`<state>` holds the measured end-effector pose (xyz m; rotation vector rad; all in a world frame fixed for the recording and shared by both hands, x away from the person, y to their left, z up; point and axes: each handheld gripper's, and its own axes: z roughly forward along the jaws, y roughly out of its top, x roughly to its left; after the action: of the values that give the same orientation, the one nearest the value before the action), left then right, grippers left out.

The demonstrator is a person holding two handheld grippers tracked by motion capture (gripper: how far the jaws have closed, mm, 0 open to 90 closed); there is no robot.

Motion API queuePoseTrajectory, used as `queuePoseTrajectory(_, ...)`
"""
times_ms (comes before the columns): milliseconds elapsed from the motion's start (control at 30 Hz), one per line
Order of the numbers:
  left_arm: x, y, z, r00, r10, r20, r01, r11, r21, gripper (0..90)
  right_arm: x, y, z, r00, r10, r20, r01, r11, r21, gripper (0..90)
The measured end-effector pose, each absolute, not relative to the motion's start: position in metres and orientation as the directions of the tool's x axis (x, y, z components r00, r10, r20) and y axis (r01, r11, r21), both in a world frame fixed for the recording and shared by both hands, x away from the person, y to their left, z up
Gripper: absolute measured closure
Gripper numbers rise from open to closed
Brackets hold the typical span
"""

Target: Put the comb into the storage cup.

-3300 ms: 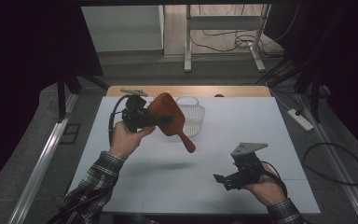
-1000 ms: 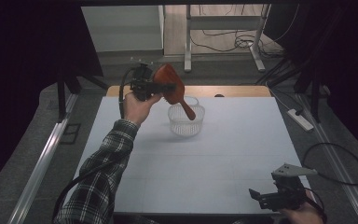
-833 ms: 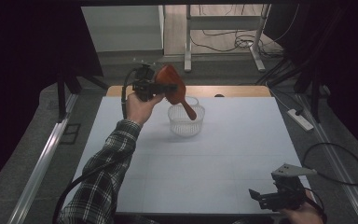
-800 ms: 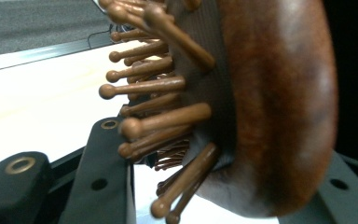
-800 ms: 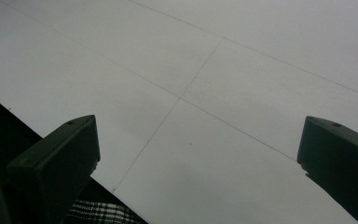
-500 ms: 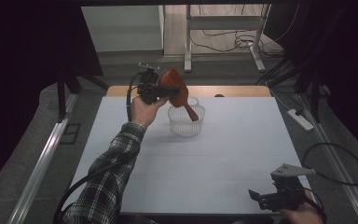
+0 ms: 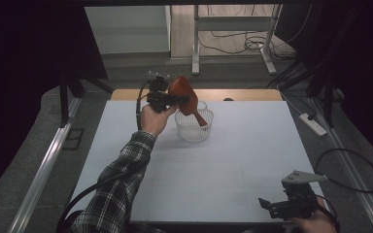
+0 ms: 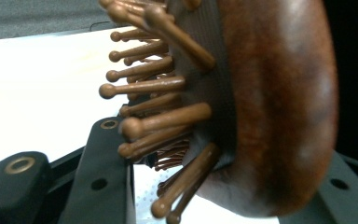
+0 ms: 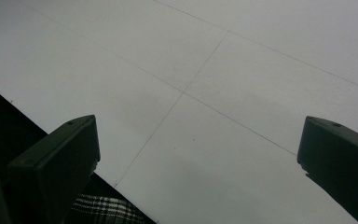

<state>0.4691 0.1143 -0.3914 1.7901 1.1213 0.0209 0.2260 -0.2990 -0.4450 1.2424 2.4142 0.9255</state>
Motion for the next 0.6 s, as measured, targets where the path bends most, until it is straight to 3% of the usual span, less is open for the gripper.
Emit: queuePoseTrajectory(600, 0.468, 0.113, -0.417, 0.542, 0.693, -0.475, 0.703, -0.064, 0.709, 56.0, 0.227, -0.299, -0.446, -0.593, 0.803, 0.049, 0.636, 0.430, 0.641, 0.0)
